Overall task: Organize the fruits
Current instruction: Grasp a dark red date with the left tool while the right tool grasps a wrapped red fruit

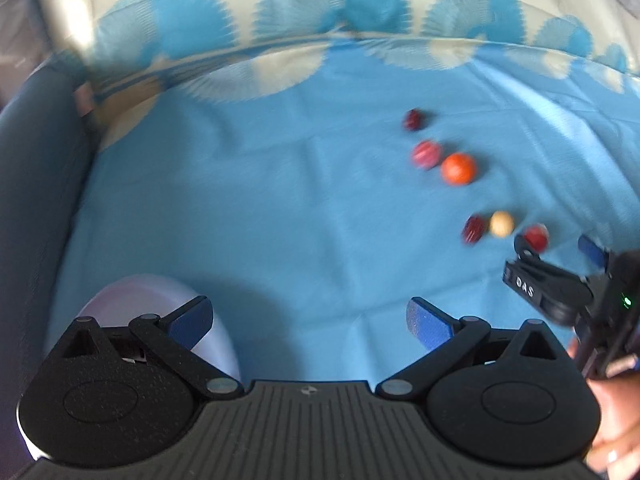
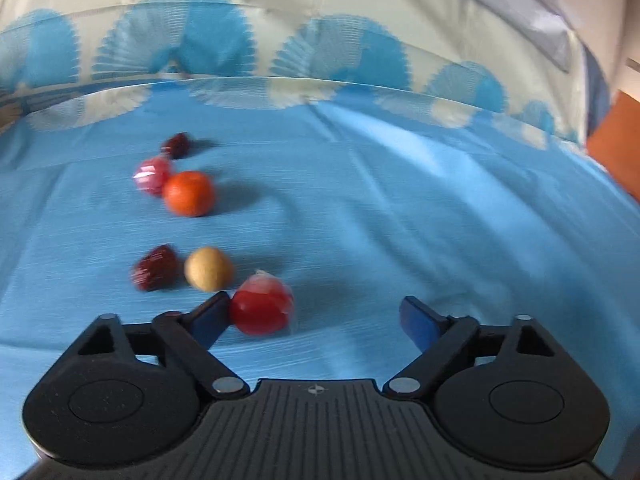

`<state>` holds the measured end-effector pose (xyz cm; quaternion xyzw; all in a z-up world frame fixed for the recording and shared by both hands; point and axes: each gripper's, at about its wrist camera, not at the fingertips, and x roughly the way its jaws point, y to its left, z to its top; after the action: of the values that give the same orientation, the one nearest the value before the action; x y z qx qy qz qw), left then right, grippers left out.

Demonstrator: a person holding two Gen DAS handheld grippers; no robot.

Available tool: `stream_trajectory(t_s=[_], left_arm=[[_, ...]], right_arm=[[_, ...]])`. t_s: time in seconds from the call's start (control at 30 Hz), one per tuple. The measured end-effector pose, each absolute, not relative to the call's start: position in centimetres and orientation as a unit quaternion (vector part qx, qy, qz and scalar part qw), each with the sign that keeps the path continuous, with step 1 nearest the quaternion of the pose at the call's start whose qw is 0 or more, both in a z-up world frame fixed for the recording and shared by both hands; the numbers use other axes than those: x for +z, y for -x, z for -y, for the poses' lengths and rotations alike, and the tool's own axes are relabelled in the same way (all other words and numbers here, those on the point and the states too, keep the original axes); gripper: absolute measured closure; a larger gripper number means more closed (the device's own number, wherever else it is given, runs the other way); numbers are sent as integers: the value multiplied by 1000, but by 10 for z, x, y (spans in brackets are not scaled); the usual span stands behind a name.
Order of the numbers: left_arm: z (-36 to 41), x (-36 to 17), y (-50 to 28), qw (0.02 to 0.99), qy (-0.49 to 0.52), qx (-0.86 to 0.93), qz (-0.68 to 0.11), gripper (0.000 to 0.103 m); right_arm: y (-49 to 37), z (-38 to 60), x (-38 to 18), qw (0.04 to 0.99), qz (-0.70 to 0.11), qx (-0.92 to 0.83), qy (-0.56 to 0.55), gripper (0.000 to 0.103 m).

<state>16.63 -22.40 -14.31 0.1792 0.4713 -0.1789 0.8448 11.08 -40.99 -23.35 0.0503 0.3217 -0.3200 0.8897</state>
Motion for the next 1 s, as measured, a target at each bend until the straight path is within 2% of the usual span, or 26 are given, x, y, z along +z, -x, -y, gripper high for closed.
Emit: stream_trajectory(t_s=[0.1,0.17,0.3,0.47,0.63,0.77,0.83,0.9,0.97,1.0], left_arm=[[264,-163,-181,835,-191,-237,-459,0],[287,-177,-186,821,-204,-274,-457,0],[322,-203,-188,787,-229,-338,-462,0],[335,-220,-192,775,-224,-362,-467,1],[335,-223,-193,757,-242,-401,-456,2],[341,-228,-183,737,-301,-431,-424,9],[346,-232,-178,728,-324,-444,-410,19],[350,-234,-175,723,-326,-451,-410,23],[353,-234,-176,719,-313,-462,-413,37],[354,-233,-176,715,-305,-469,-419,50]], right_arm=[[-102,435,-233,881,-316,-331,-119,29],[-101,434,-233,881,-316,-335,-110,38],[-104,439,-233,880,-313,-338,-110,41],[-99,457,-231,873,-311,-349,-141,52],[-98,460,-231,874,-313,-345,-140,53],[-100,468,-229,872,-306,-353,-146,53],[-102,476,-230,870,-308,-355,-151,53],[-101,477,-230,870,-308,-354,-154,53],[-104,474,-231,871,-312,-354,-139,52],[-104,475,-231,871,-312,-354,-138,52]])
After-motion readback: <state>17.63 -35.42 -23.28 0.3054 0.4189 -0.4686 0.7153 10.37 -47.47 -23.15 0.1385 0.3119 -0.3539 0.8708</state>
